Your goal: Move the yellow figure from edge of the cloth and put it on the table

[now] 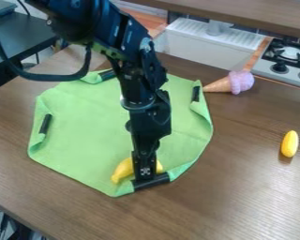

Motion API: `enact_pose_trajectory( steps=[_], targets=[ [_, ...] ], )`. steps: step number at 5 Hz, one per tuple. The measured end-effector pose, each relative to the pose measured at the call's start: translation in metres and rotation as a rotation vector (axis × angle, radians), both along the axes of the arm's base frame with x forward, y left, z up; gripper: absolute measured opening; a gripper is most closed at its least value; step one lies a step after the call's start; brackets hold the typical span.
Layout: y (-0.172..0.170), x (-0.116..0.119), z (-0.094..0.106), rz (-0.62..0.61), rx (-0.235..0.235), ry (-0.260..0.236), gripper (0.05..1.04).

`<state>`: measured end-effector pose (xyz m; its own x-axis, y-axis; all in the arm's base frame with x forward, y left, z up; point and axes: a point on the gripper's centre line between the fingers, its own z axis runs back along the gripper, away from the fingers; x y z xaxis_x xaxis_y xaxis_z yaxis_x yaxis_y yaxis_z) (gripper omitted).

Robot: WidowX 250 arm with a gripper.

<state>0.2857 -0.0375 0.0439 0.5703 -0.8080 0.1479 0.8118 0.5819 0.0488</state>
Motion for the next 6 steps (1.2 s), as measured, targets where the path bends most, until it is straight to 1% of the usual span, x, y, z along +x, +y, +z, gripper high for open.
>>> enact_pose_trajectory(
  steps=[1, 2, 3, 4, 5, 6],
  targets=[
    [0.000, 0.001, -0.003, 0.004, -0.002, 0.002, 0.423],
    [-0.003, -0.001, -0.003, -0.003, -0.019, 0.012, 0.369],
    [-0.001, 0.001, 0.006, 0.010, -0.047, 0.033, 0.369],
    [-0.001, 0.011, 0.020, 0.035, -0.053, 0.012, 0.369],
    [-0.012, 0.018, 0.027, 0.059, -0.034, -0.008, 0.369],
    [-0.037, 0.018, 0.031, 0.053, -0.034, -0.022, 0.369]
  ],
)
